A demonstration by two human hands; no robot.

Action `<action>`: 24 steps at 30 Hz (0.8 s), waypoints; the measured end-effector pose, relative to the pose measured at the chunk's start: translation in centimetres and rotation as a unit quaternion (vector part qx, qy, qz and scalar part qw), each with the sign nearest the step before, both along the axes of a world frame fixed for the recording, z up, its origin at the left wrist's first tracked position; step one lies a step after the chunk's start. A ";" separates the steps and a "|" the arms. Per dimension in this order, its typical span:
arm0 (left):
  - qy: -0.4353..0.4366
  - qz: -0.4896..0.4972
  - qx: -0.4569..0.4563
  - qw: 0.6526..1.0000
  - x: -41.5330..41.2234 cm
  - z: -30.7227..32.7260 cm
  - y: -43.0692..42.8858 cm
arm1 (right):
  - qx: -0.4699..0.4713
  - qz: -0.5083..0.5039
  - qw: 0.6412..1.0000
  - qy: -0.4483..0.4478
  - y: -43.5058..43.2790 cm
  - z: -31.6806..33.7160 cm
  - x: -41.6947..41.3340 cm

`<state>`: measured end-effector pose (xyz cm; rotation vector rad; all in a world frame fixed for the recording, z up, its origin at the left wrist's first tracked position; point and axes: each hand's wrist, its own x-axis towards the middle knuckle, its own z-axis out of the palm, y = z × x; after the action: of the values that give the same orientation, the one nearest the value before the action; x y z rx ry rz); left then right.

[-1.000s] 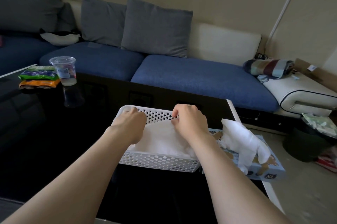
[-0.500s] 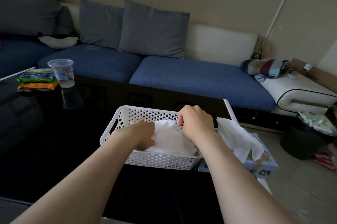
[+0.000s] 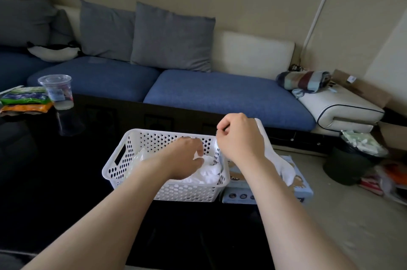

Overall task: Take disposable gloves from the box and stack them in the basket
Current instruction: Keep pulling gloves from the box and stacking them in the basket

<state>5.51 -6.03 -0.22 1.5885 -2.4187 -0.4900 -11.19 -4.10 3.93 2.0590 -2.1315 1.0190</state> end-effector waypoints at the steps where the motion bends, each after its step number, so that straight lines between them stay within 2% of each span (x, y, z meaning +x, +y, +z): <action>1: 0.018 -0.005 -0.002 1.000 -0.4 0.1 0.1 | -0.016 -0.020 1.000 0.005 0.1 0.2 -0.7; 4: 0.047 -0.021 -0.011 0.999 -1.7 0.2 0.5 | -0.008 -0.105 0.993 0.059 0.7 0.6 -2.9; 7: 0.059 -0.029 -0.028 0.997 -2.9 0.3 0.8 | 0.077 -0.140 0.985 0.073 1.3 0.6 -4.9; 11: 0.079 -0.045 -0.047 0.995 -4.5 0.3 1.2 | 0.112 -0.131 0.984 0.033 1.7 0.1 -6.8; 19: 0.047 -0.024 -0.090 0.995 -7.2 -0.3 1.6 | 0.080 -0.069 0.994 0.021 1.6 -0.8 -9.0; 24: 0.059 -0.007 -0.074 0.995 -8.2 -0.4 1.3 | 0.059 -0.032 0.998 0.011 0.9 -1.4 -9.7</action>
<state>-2.66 -4.74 -0.64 1.4407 -2.3210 -0.3854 -20.85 -3.20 2.49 2.0234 -2.2831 0.8809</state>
